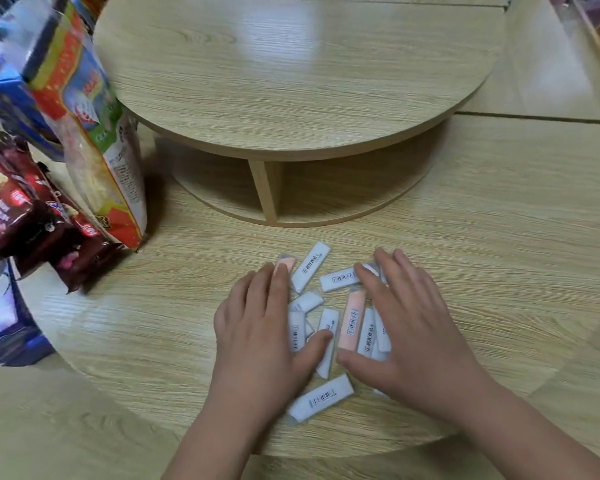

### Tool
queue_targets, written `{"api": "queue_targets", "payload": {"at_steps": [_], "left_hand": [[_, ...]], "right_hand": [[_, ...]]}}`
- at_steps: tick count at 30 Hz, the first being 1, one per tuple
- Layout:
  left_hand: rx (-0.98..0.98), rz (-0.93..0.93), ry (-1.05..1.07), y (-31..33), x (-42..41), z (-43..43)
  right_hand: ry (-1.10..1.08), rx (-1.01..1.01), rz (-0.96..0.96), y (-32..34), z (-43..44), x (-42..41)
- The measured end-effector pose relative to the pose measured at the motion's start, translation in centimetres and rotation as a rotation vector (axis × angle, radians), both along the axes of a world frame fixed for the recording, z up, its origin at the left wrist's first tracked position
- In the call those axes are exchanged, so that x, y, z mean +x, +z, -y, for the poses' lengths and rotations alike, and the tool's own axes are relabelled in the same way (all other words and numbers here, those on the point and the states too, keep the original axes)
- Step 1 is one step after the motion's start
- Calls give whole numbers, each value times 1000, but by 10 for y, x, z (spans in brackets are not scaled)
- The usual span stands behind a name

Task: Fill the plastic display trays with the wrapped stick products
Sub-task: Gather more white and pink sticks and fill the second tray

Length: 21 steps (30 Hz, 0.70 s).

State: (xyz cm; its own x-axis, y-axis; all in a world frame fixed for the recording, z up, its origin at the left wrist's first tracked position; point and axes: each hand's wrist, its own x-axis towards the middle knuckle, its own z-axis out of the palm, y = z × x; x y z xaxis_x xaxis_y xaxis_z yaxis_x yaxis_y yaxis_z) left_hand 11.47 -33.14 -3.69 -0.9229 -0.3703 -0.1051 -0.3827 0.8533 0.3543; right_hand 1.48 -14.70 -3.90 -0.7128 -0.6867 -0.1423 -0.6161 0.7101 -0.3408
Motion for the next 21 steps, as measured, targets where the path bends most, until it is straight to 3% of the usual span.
{"api": "queue_targets", "payload": {"at_steps": [6,21], "left_hand": [[93,-35,-84,0,9,11],[31,-69,-22,0,3,4]], "right_hand": [[36,18,-10,-3,-6,-10],[-121,-82,-20,3,8,-13]]}}
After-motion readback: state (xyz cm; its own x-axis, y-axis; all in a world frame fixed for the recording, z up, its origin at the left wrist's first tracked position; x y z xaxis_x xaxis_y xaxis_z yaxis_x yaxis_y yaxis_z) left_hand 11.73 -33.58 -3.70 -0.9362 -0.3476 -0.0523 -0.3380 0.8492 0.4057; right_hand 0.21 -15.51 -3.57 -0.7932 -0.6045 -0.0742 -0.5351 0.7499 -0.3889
